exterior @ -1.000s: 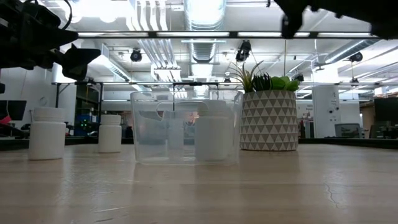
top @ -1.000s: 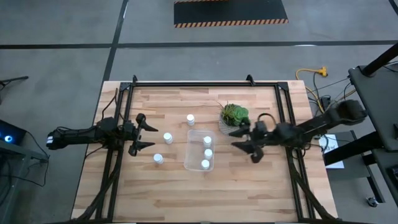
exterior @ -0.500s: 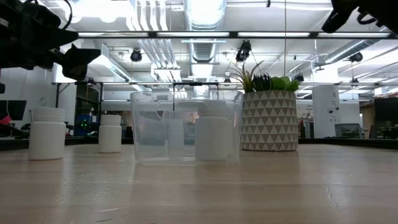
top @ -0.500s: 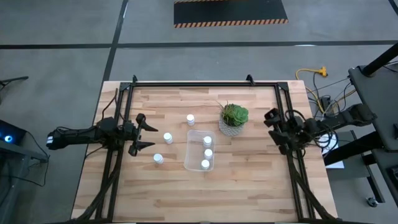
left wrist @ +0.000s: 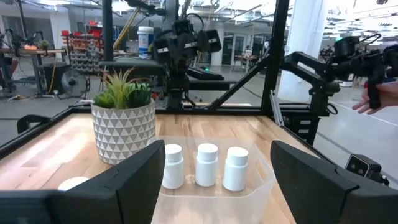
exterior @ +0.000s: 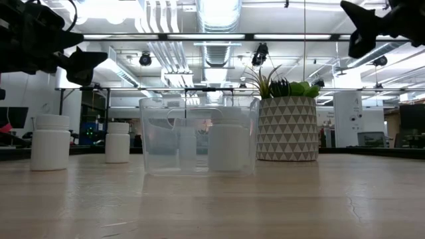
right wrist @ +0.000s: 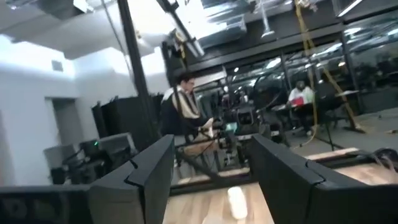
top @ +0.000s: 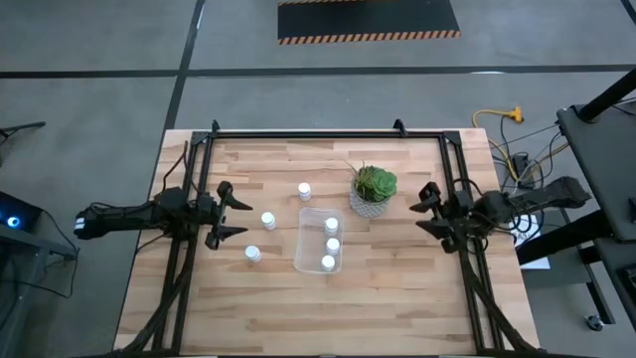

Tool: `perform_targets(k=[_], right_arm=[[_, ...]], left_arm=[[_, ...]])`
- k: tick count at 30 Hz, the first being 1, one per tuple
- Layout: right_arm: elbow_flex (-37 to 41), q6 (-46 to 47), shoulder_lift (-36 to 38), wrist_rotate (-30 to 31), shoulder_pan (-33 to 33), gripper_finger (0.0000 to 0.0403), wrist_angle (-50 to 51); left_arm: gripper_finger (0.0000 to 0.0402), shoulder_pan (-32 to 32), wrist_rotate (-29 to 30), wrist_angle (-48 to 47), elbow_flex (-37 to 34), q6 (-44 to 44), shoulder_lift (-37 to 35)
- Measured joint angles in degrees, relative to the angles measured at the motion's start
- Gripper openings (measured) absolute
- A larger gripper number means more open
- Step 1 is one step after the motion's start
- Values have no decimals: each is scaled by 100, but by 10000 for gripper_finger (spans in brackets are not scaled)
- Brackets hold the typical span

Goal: Pick and place pill bottles into a basket
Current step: Put the white medicine bottle into the transparent bin

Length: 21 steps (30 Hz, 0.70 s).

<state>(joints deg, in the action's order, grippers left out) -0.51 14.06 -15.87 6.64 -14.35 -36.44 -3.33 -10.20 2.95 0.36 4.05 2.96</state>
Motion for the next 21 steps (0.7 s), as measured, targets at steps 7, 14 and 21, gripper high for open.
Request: perform_targets(k=[7, 14, 21], right_arm=[[-2, -87, 1522, -686, 0, 201, 1925], [-304, 312, 1511, -1149, 0, 201, 3791], [-924, 628, 1512, -1087, 0, 201, 5262]], left_arm=[[274, 0, 0, 5, 0, 0, -9], [274, -2, 8, 50, 0, 2, 23], [274, -2, -2, 105, 0, 1, 95]])
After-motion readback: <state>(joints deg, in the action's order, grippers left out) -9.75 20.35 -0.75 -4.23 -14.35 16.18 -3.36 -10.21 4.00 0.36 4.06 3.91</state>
